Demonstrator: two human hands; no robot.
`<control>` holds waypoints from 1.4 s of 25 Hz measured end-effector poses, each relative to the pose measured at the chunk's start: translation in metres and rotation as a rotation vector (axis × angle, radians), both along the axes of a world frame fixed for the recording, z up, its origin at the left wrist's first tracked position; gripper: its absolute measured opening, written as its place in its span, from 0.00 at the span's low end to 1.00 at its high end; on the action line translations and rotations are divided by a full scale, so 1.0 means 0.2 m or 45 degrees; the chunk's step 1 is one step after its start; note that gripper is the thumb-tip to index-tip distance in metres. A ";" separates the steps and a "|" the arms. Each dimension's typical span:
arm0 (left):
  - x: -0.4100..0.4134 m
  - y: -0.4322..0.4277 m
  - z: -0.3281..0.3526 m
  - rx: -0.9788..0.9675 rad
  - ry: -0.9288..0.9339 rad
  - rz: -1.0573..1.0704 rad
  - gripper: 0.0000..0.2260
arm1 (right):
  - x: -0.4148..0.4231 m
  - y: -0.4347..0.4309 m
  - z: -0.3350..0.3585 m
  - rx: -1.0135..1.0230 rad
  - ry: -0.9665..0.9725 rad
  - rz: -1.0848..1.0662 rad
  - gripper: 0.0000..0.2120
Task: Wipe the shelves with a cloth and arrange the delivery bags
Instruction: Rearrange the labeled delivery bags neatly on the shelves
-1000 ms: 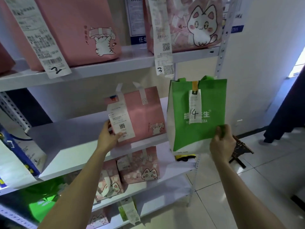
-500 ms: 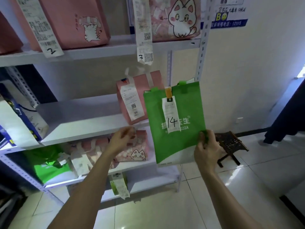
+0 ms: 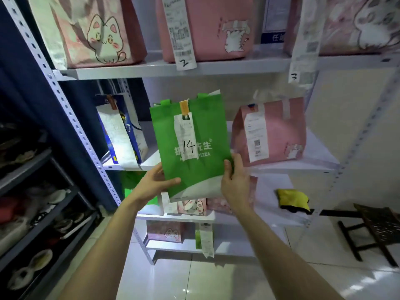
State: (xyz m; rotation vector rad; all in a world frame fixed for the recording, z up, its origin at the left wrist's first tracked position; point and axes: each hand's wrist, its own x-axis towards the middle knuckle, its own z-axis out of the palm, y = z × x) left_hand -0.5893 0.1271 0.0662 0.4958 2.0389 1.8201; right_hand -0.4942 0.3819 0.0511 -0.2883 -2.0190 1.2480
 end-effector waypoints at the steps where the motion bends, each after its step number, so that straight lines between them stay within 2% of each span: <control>1: -0.09 -0.04 0.01 0.003 0.031 0.033 0.29 | -0.11 -0.05 0.03 -0.004 -0.038 0.013 0.04; 5: -0.48 -0.09 0.03 -0.077 0.151 0.135 0.35 | -0.51 -0.18 0.07 0.003 -0.047 0.003 0.04; 7: -0.65 -0.06 -0.01 -0.171 0.228 0.147 0.35 | -0.66 -0.18 0.03 -0.031 -0.090 -0.008 0.03; 10: -0.76 0.02 -0.11 -0.356 0.325 0.122 0.36 | -0.75 -0.14 -0.10 -0.064 -0.357 0.052 0.19; 15: -0.93 0.07 -0.15 -0.443 0.444 0.141 0.37 | -0.95 -0.10 -0.09 -0.051 -0.545 0.018 0.22; 20: -0.95 0.07 -0.16 -0.461 0.478 0.144 0.35 | -0.92 -0.09 -0.10 -0.067 -0.604 0.075 0.28; 22: -0.90 0.06 -0.19 -0.417 0.504 0.255 0.34 | -0.82 -0.05 -0.12 -0.076 -0.587 0.108 0.29; 24: -0.80 0.06 -0.21 -0.284 0.563 0.509 0.32 | -0.69 -0.01 -0.14 -0.084 -0.486 0.082 0.26; 26: -0.66 0.08 -0.22 -0.133 0.712 0.818 0.23 | -0.55 0.06 -0.16 -0.010 -0.273 -0.046 0.14; 28: -0.53 0.18 -0.22 -0.086 0.867 0.933 0.14 | -0.41 0.18 -0.13 0.004 -0.041 -0.196 0.03; 30: -0.40 0.37 -0.19 -0.069 1.000 0.753 0.08 | -0.30 0.39 -0.07 -0.030 0.117 -0.419 0.05; 32: -0.27 0.64 -0.16 -0.124 1.050 0.438 0.09 | -0.23 0.67 -0.03 -0.070 0.197 -0.694 0.06; 33: -0.21 0.79 -0.14 -0.182 1.012 0.291 0.12 | -0.20 0.81 -0.01 -0.063 0.189 -0.794 0.12; 35: -0.12 1.06 -0.11 -0.250 0.752 0.082 0.25 | -0.20 1.09 0.03 -0.035 -0.008 -0.814 0.27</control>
